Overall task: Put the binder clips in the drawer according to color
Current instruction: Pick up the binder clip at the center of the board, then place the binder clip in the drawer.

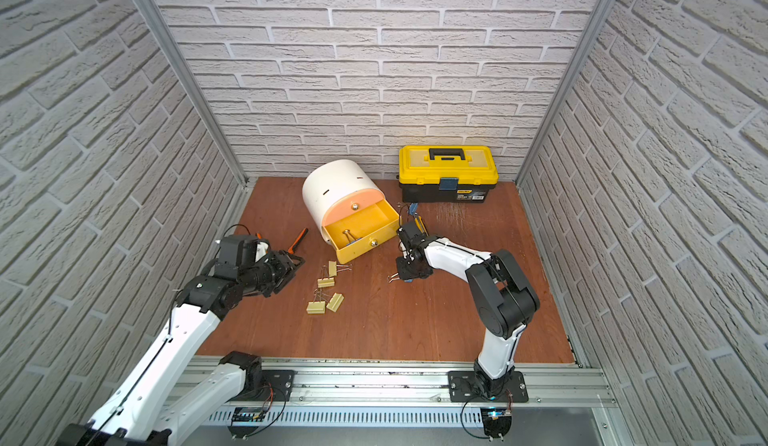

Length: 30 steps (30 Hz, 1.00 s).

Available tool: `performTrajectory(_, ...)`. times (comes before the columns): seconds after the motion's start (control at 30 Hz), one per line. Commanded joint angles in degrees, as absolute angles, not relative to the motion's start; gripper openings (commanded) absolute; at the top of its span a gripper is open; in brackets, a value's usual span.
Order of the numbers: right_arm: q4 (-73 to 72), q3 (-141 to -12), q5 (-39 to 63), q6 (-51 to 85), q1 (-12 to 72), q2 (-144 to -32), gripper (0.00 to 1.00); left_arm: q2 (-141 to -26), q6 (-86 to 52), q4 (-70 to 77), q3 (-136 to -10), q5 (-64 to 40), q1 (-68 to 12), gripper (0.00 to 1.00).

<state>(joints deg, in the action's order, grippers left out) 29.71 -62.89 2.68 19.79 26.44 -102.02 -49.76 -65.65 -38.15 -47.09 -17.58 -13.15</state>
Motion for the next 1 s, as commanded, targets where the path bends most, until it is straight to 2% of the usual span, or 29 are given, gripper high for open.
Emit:
performTrajectory(0.0,29.59,-61.71,2.53,19.31,26.06,-98.74,0.31,-50.17,-65.56,-37.07,-49.05,-16.52,-13.30,0.55)
performTrajectory(0.63,35.31,-61.14,0.84,18.59,23.70,-85.33,0.30,-60.90,-65.06,-30.89,-58.31,-15.95,-18.35,0.54)
performTrajectory(0.97,41.97,-68.54,-0.86,17.76,22.68,-76.09,0.30,-69.21,-63.04,-29.31,-67.87,-17.73,-20.47,0.55)
